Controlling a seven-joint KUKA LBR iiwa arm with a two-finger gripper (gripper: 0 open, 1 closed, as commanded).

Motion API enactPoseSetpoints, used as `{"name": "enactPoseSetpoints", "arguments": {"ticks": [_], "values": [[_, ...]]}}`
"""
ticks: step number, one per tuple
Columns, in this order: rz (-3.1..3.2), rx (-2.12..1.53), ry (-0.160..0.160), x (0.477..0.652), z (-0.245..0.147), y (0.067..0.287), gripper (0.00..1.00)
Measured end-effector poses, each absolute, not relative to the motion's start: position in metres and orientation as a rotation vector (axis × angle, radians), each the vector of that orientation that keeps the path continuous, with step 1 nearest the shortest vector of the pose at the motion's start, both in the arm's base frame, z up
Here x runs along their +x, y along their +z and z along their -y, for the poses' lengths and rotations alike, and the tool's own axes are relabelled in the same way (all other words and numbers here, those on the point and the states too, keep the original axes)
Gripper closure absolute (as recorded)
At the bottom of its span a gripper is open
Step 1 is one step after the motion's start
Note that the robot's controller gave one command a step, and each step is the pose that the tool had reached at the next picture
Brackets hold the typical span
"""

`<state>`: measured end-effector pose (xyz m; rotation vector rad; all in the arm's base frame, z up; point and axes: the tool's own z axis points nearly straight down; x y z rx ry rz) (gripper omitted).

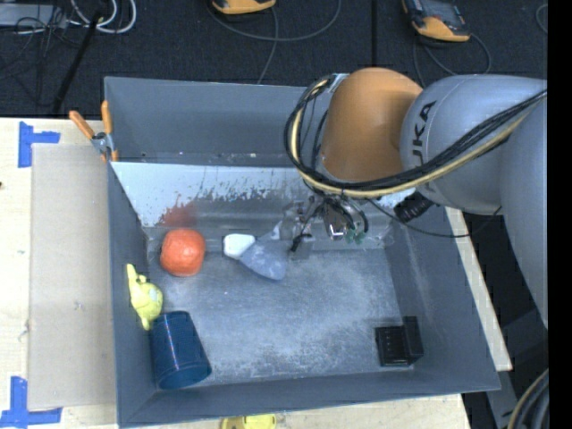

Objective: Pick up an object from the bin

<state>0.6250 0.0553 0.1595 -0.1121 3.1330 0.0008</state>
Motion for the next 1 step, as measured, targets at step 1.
{"name": "enactPoseSetpoints", "arguments": {"ticks": [1], "values": [[-3.144,-0.116,0.000,0.6232,-0.0556,0.1069,1.00]]}}
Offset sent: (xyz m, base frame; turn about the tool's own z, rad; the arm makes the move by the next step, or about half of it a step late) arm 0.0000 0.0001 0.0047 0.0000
